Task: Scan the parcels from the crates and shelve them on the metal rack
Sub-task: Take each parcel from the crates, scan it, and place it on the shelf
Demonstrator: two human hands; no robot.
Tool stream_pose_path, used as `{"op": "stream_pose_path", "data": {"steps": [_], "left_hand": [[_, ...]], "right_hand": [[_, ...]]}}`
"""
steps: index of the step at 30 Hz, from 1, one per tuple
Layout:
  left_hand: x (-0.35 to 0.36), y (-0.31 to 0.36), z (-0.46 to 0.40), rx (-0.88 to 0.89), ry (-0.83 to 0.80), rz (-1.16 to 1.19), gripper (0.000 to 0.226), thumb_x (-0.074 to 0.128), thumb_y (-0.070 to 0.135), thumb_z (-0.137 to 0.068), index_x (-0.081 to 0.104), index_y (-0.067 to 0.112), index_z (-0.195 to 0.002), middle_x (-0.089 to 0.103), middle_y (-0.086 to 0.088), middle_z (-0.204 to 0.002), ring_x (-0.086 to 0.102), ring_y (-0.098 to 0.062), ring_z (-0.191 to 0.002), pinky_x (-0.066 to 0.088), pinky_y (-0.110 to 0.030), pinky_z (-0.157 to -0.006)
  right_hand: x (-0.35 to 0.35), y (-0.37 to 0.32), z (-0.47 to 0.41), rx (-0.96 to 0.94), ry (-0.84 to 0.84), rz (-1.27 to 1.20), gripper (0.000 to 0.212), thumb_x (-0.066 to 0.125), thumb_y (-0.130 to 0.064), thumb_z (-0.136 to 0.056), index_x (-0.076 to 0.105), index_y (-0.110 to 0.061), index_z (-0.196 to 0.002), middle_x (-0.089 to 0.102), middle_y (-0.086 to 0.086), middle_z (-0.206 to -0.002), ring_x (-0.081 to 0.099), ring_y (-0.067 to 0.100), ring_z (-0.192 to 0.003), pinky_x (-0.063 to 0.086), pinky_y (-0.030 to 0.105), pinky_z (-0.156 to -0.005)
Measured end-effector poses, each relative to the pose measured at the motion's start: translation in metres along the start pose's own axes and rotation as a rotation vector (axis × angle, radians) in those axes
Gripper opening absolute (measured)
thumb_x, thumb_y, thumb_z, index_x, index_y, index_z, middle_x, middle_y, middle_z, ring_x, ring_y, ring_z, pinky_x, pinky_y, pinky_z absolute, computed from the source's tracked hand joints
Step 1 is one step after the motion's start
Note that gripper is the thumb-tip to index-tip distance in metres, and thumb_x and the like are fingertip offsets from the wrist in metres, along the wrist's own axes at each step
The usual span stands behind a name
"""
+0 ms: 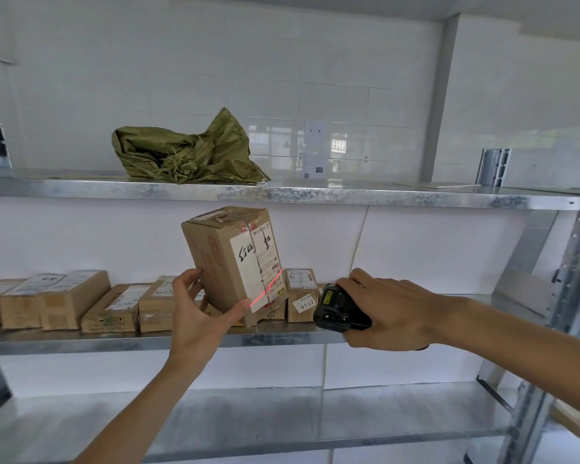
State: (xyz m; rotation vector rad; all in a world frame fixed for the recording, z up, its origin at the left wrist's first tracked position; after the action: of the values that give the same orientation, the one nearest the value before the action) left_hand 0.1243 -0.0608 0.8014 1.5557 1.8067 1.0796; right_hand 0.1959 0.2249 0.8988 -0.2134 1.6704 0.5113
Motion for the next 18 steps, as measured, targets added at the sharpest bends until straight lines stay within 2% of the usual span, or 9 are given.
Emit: {"op": "stream_pose_path", "data": {"steps": [4, 6, 9, 11, 14, 16, 18], "left_hand": [[0.000, -0.001, 0.000, 0.009, -0.012, -0.025, 0.096, 0.092, 0.029, -0.054, 0.037, 0.027, -0.133, 0.052, 0.005, -0.140, 0.055, -0.013, -0.127, 0.053, -0.031, -0.099], [0.001, -0.001, 0.000, 0.011, -0.017, -0.037, 0.096, 0.092, 0.030, -0.054, 0.036, 0.030, -0.132, 0.051, 0.008, -0.140, 0.054, -0.013, -0.128, 0.054, -0.028, -0.098], [0.007, -0.001, 0.001, -0.002, -0.024, -0.031, 0.094, 0.092, 0.026, -0.056, 0.037, 0.027, -0.133, 0.051, 0.008, -0.141, 0.056, -0.007, -0.123, 0.055, -0.015, -0.086], [0.014, -0.002, 0.002, -0.003, -0.043, -0.037, 0.090, 0.092, 0.018, -0.062, 0.038, 0.024, -0.133, 0.051, 0.007, -0.140, 0.056, -0.001, -0.118, 0.053, -0.008, -0.079], [0.029, -0.005, 0.004, -0.040, -0.103, -0.015, 0.086, 0.091, 0.018, -0.063, 0.040, 0.024, -0.132, 0.056, 0.008, -0.137, 0.058, -0.003, -0.119, 0.056, -0.011, -0.080], [0.044, -0.006, 0.008, -0.069, -0.140, 0.002, 0.083, 0.089, 0.028, -0.061, 0.043, 0.027, -0.130, 0.059, 0.011, -0.133, 0.059, -0.010, -0.121, 0.057, -0.013, -0.078], [0.066, -0.004, 0.013, -0.093, -0.176, -0.008, 0.074, 0.087, 0.033, -0.063, 0.044, 0.036, -0.123, 0.060, 0.016, -0.128, 0.061, -0.009, -0.118, 0.056, -0.012, -0.074]], "right_hand": [[0.002, 0.000, 0.003, 0.009, 0.006, 0.010, 0.060, 0.057, -0.059, -0.094, 0.040, -0.022, -0.138, 0.044, -0.003, -0.117, 0.054, 0.018, -0.089, 0.036, 0.021, -0.064], [0.002, 0.000, 0.004, 0.019, 0.000, 0.007, 0.063, 0.059, -0.061, -0.092, 0.040, -0.023, -0.138, 0.045, -0.003, -0.116, 0.050, 0.016, -0.085, 0.029, 0.016, -0.059], [0.006, 0.003, 0.007, 0.029, -0.019, 0.053, 0.081, 0.069, -0.067, -0.082, 0.036, -0.022, -0.141, 0.042, -0.003, -0.120, 0.048, 0.016, -0.086, 0.033, 0.020, -0.062], [0.011, 0.008, 0.010, 0.034, -0.032, 0.077, 0.083, 0.073, -0.061, -0.082, 0.034, -0.021, -0.144, 0.040, -0.003, -0.122, 0.045, 0.015, -0.087, 0.031, 0.020, -0.059], [0.016, 0.020, 0.019, 0.056, 0.015, 0.020, 0.076, 0.073, -0.050, -0.084, 0.034, -0.024, -0.145, 0.040, -0.006, -0.125, 0.040, 0.010, -0.089, 0.032, 0.018, -0.060], [0.021, 0.031, 0.026, 0.062, 0.075, -0.031, 0.079, 0.074, -0.050, -0.084, 0.030, -0.030, -0.147, 0.042, -0.010, -0.130, 0.039, 0.006, -0.094, 0.035, 0.018, -0.067], [0.026, 0.044, 0.035, 0.055, 0.127, -0.100, 0.085, 0.076, -0.054, -0.084, 0.026, -0.034, -0.150, 0.043, -0.014, -0.133, 0.040, 0.002, -0.097, 0.035, 0.011, -0.067]]}}
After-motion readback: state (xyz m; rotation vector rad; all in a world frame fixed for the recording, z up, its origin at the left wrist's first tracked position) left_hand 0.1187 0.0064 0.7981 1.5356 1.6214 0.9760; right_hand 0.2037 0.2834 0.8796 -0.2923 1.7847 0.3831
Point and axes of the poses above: each hand's wrist, its own z-axis away from the middle knuckle, its own x-axis out of the palm, y = z × x, the point moved 2 cm from there along -z, towards the middle knuckle
